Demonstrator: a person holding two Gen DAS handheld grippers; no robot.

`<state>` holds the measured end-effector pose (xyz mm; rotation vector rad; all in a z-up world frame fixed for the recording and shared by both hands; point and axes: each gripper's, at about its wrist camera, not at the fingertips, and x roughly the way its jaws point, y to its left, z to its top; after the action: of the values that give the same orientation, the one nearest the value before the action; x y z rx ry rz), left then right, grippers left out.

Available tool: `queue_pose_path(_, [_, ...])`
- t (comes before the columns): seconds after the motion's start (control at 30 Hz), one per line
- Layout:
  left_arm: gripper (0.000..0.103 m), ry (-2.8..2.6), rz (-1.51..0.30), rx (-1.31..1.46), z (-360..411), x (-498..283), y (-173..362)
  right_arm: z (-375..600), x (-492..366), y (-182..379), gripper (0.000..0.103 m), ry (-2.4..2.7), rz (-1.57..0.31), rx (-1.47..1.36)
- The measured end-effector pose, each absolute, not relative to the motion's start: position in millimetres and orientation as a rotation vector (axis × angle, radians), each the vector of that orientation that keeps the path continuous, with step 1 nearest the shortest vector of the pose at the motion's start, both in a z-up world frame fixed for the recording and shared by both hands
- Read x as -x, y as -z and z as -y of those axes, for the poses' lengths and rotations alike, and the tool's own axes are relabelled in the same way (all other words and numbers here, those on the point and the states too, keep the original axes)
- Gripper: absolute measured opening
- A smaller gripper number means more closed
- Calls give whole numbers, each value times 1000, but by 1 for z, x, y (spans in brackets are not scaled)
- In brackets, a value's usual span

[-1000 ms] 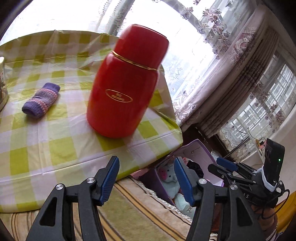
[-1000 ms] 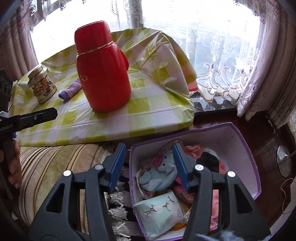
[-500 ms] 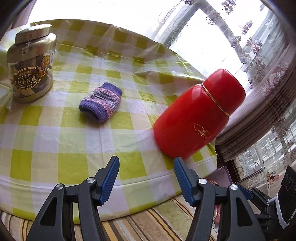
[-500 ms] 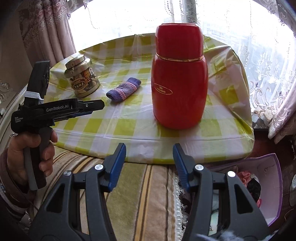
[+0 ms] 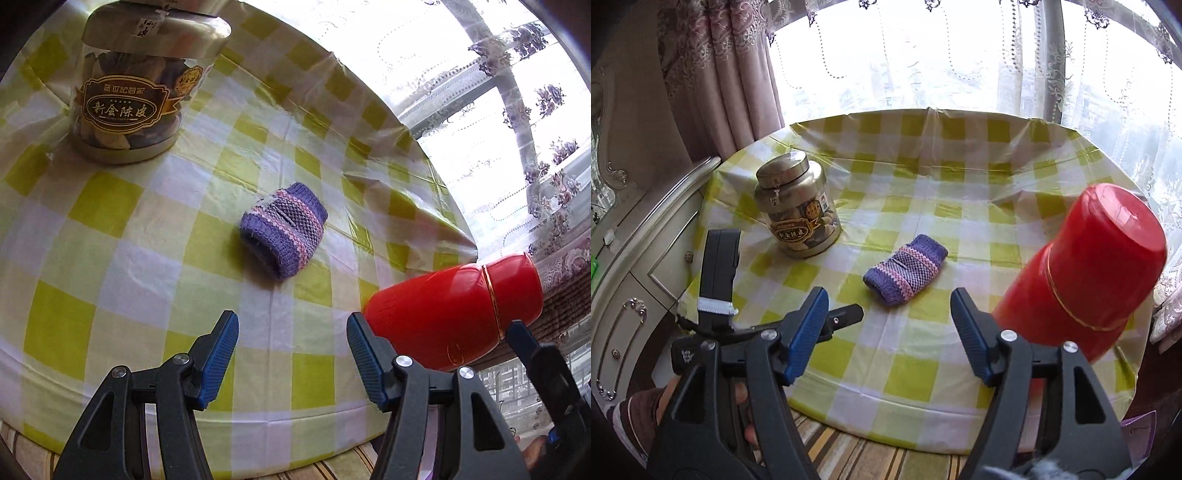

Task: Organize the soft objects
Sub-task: 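Close both tools on the purple knit sock, one at each end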

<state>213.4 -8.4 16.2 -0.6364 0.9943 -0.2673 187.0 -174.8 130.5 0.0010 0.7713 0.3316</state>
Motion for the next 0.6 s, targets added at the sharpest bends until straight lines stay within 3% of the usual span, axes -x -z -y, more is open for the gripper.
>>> queue_pose_path(0.13, [62, 249, -993, 669, 6, -232, -11, 172, -229, -125, 81, -322, -803, -53])
queue_pose_path(0.6, [61, 228, -1060, 698, 21, -292, 27, 172, -332, -72, 81, -218, -912, -159])
